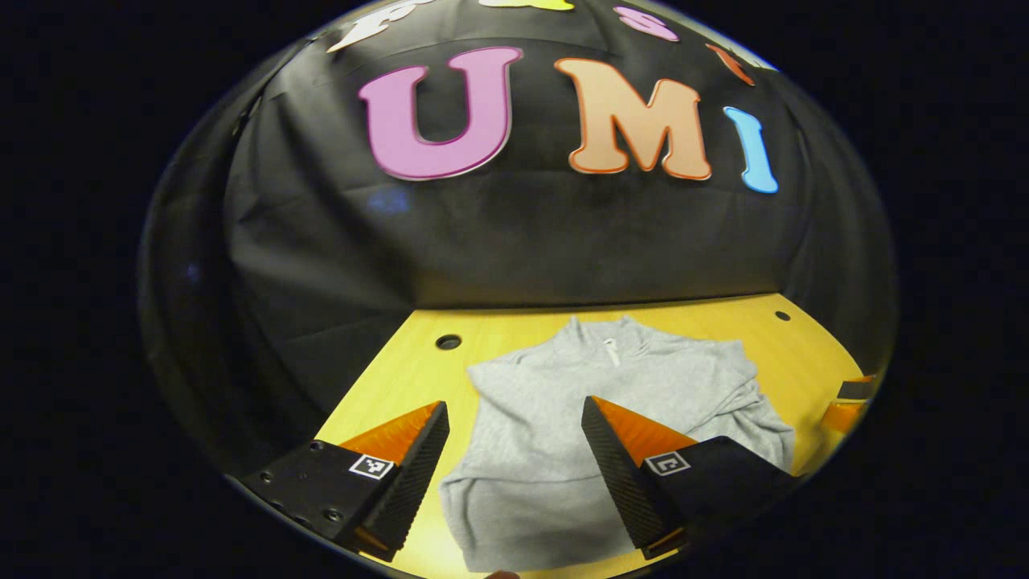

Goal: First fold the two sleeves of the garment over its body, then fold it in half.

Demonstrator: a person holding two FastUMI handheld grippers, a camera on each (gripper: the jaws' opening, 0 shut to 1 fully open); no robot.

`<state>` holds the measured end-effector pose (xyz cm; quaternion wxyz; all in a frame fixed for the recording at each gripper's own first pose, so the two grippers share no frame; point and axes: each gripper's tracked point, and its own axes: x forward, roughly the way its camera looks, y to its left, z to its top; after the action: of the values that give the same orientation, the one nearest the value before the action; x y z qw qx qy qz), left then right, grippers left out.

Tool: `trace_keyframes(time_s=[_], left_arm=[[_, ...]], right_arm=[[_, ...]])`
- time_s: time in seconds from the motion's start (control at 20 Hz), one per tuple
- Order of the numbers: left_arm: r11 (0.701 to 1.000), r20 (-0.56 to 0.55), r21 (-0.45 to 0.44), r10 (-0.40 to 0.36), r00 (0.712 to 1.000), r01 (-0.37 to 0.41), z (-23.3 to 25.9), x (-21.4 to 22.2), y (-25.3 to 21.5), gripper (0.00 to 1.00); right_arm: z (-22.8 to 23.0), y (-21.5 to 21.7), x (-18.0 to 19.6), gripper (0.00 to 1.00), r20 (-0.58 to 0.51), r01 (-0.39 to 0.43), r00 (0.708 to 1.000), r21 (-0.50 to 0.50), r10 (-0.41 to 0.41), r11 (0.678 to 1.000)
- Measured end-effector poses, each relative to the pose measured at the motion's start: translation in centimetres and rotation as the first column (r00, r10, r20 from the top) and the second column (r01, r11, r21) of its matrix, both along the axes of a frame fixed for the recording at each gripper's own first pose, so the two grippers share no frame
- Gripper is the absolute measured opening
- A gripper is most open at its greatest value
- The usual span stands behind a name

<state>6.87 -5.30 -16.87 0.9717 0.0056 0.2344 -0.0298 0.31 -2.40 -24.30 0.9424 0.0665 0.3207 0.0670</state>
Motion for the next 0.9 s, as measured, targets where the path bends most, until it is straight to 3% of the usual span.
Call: trace_keyframes(time_s=[0.15, 0.45, 0.5, 0.9], left_arm=[[0.999, -0.103, -0.018, 0.03, 0.994, -0.032, -3.5, -3.4, 2.8, 0.96], [1.0, -0.257, 0.017, 0.009, 0.966, -0.005, -9.9, -8.4, 3.8, 0.96], [1.0, -0.277, 0.014, 0.006, 0.961, -0.002, -10.7, -8.8, 3.7, 0.96], [1.0, -0.38, -0.011, -0.02, 0.925, 0.017, -14.9, -11.1, 2.8, 0.97]], right_arm=[[-1.7, 0.4, -0.4, 0.99, -0.029, -0.019, 0.999, -0.045, 0.018, 0.999], [-5.2, 1.7, -3.1, 0.96, -0.115, -0.053, 0.992, -0.078, 0.044, 0.996], [-5.6, 2.0, -3.4, 0.99, -0.126, -0.061, 0.991, -0.08, 0.051, 0.995], [-8.8, 2.3, -5.0, 0.96, -0.217, -0.092, 0.974, -0.138, 0.06, 0.986]])
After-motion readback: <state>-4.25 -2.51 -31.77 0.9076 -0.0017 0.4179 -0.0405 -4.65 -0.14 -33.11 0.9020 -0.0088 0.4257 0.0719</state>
